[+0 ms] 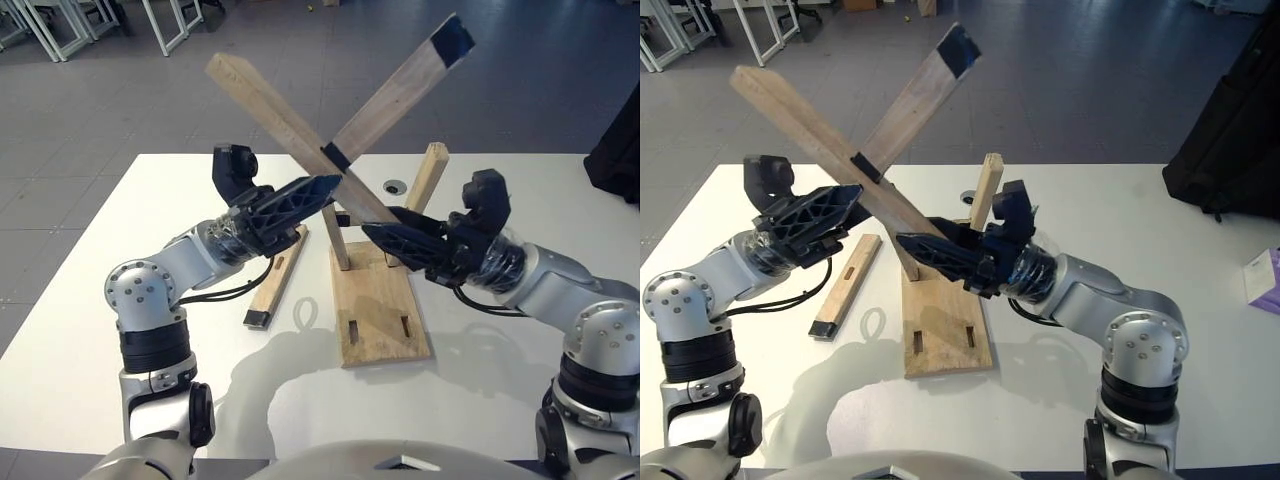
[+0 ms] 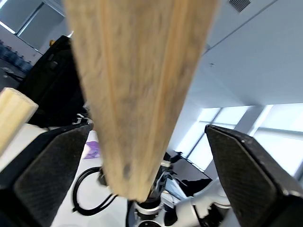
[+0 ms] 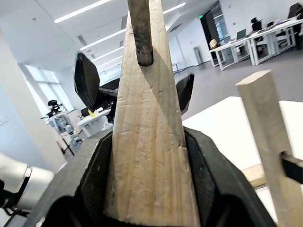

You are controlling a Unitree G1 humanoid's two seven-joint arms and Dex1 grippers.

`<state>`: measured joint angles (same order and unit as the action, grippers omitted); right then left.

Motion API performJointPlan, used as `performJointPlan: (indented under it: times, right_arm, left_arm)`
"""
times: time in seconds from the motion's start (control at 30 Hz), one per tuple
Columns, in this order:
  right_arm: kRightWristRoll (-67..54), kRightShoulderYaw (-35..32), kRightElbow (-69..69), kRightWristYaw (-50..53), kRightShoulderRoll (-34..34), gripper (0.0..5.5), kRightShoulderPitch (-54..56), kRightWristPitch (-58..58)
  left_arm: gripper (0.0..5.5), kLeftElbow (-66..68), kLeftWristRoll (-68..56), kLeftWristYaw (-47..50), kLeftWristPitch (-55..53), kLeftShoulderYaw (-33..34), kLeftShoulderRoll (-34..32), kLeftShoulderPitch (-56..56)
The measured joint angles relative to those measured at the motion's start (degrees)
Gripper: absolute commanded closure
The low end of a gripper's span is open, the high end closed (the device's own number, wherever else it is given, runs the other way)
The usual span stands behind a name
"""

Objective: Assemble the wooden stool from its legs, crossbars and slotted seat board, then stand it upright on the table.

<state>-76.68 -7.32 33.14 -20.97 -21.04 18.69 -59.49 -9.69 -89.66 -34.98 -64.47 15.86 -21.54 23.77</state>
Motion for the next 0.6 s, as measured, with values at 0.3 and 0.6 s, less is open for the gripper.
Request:
performJointPlan:
  times: [0.3,0.6]
  right_arm:
    - [-5.65,3.84,0.61,-0.22,-1.71,3.47,-1.22,0.54]
    - [-9.53,3.87,-1.14,1.09,-3.78,2.35,-0.23,1.24]
  left_arm:
    - [2.53,0.58,-7.36,-2.99,-3.12,-1.14,-4.8,-0.98]
    - [3.09,0.16,-7.71,-3.39,-2.24,-2.21,-7.22,-2.92]
